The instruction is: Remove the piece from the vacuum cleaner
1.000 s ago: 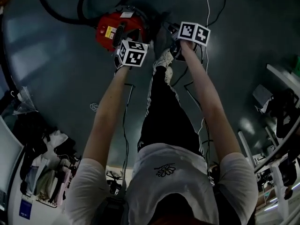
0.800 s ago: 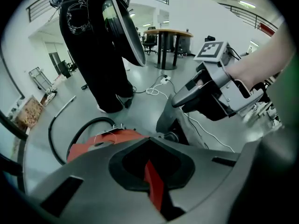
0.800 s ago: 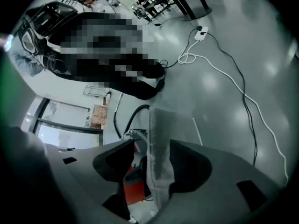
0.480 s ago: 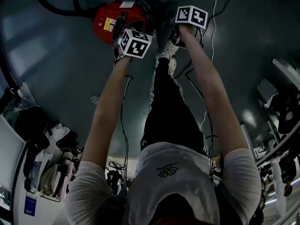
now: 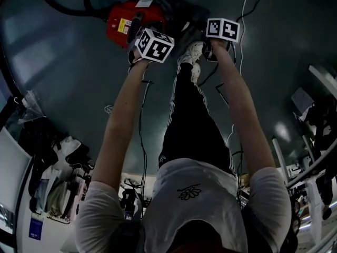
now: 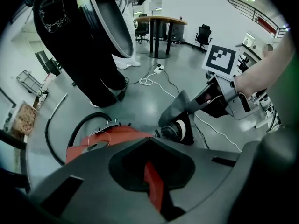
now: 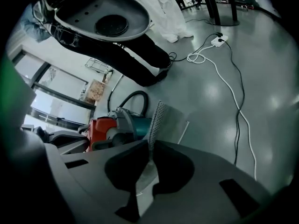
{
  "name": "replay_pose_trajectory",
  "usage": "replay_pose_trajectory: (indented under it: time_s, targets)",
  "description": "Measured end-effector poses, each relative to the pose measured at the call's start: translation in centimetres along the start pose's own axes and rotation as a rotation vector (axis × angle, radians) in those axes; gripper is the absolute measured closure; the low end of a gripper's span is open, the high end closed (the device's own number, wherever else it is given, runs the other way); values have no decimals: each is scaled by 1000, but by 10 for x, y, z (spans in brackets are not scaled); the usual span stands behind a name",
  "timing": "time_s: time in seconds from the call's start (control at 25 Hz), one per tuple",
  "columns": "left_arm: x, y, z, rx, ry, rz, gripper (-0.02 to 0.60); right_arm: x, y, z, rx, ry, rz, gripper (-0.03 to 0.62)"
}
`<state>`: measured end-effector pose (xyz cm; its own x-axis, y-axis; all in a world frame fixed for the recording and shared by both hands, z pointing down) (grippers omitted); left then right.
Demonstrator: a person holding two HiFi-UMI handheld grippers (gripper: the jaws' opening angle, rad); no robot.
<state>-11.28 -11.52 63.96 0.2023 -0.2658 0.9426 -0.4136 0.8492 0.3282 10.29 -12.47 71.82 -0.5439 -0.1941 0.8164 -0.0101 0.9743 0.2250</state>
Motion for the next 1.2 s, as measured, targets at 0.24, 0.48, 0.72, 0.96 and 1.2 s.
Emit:
replay_pose_trajectory:
  time_s: [0.24,0.48,0.72,0.96,1.2]
  targets:
    - [-2,0,-2,-20,-28,-11,580,-9,20,-1,106,-42,-58,556]
    - [-1,0,0,-55,-6,3,580,-6,-2,1,-189,-10,58,554]
    - [-2,0,-3,-76,-34,-11,580,-2,-25,17,-601,65,189,555]
    - [-1,0,-1,-50,-23,-9,580,-9,5,11,-404,60,83,555]
    - [-2,1,-1,-63,-13,-14,580,-15,5,8,-380,33,68,554]
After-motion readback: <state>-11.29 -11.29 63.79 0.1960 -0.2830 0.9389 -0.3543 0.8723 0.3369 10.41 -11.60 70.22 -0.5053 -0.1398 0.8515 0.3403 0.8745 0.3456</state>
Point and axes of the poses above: the fingertips, and each gripper's own axes: x forward along the fingers, z to its left, y out of its underside, the point moved 10 cm from there along -x, backward along the fingers, and after that the axes turned 13 degrees about -x, right-handed, at the moved point
